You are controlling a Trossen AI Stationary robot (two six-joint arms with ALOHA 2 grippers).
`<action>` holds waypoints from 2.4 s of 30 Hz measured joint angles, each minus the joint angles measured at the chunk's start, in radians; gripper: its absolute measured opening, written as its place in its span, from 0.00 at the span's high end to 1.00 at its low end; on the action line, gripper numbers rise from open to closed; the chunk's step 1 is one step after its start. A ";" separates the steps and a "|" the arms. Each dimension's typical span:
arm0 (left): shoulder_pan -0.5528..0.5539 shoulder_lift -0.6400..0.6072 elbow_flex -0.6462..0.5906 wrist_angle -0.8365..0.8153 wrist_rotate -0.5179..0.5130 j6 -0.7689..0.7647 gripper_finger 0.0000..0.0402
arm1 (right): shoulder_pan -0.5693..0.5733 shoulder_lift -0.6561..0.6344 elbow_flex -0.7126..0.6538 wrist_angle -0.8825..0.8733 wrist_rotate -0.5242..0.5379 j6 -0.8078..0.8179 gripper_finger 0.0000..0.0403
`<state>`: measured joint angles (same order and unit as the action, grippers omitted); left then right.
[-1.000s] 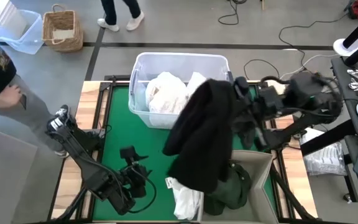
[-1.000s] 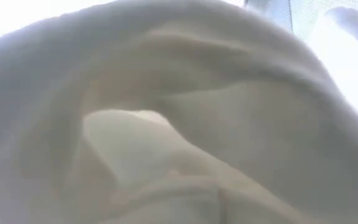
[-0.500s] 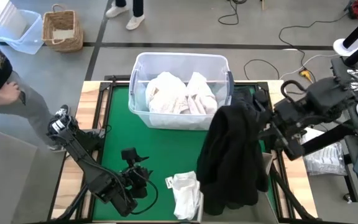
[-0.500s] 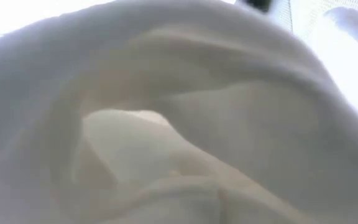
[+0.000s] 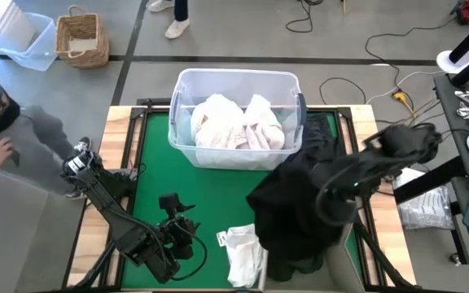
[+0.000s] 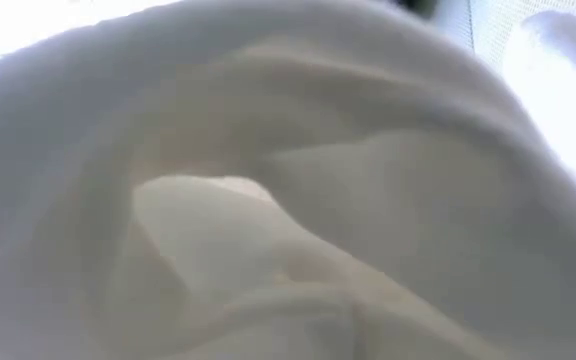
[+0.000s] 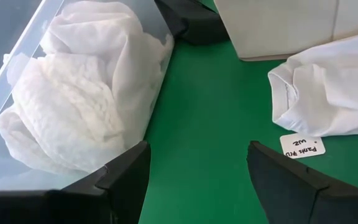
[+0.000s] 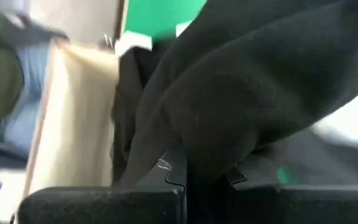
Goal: Sort clothes
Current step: Put the black pants into the brown laundry bin
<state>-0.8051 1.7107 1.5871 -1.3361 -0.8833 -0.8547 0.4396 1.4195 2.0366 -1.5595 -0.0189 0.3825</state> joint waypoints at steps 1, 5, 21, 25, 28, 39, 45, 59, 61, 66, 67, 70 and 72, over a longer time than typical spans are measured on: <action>0.000 0.000 0.000 0.000 0.000 0.000 0.39 | 0.007 0.004 -0.027 -0.004 -0.017 0.022 0.96; 0.000 0.000 0.000 0.000 0.000 0.000 0.39 | 0.037 0.003 -0.146 0.041 -0.098 0.087 0.96; 0.000 0.000 0.000 0.004 0.000 0.001 0.39 | 0.234 -0.004 -0.463 0.229 -0.128 0.582 0.83; 0.001 0.001 0.000 0.004 -0.010 0.001 0.39 | 0.277 -0.006 -0.437 0.224 -0.128 0.714 0.68; 0.001 0.001 0.000 0.005 -0.035 0.001 0.39 | 0.297 -0.006 -0.410 0.212 -0.128 0.811 0.57; 0.003 0.001 0.000 0.004 -0.080 0.032 0.39 | 0.310 -0.009 -0.224 -0.009 0.227 0.829 0.48; 0.005 0.001 0.000 0.004 -0.145 0.051 0.39 | 0.244 0.002 -0.179 0.021 0.569 0.544 0.54; 0.008 0.001 0.000 0.005 -0.157 0.067 0.39 | 0.065 0.156 -0.286 0.196 0.536 0.261 0.93; 0.008 0.001 0.000 0.005 -0.157 0.066 0.39 | 0.063 0.187 -0.286 0.155 0.499 0.268 0.96; 0.008 0.001 0.000 0.005 -0.156 0.062 0.39 | 0.083 0.218 -0.282 0.169 0.294 0.287 0.97; 0.008 0.001 0.000 0.006 -0.155 0.061 0.39 | 0.093 0.220 -0.282 0.170 0.264 0.292 0.97; 0.008 0.001 0.000 0.008 -0.154 0.059 0.39 | 0.127 0.232 -0.282 0.171 0.181 0.301 0.97; 0.008 0.001 0.000 0.010 -0.154 0.057 0.39 | 0.157 0.235 -0.282 0.158 0.117 0.314 0.97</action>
<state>-0.7967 1.7115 1.5871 -1.3262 -1.0370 -0.7981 0.5968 1.6543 1.7546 -1.4012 0.0977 0.6962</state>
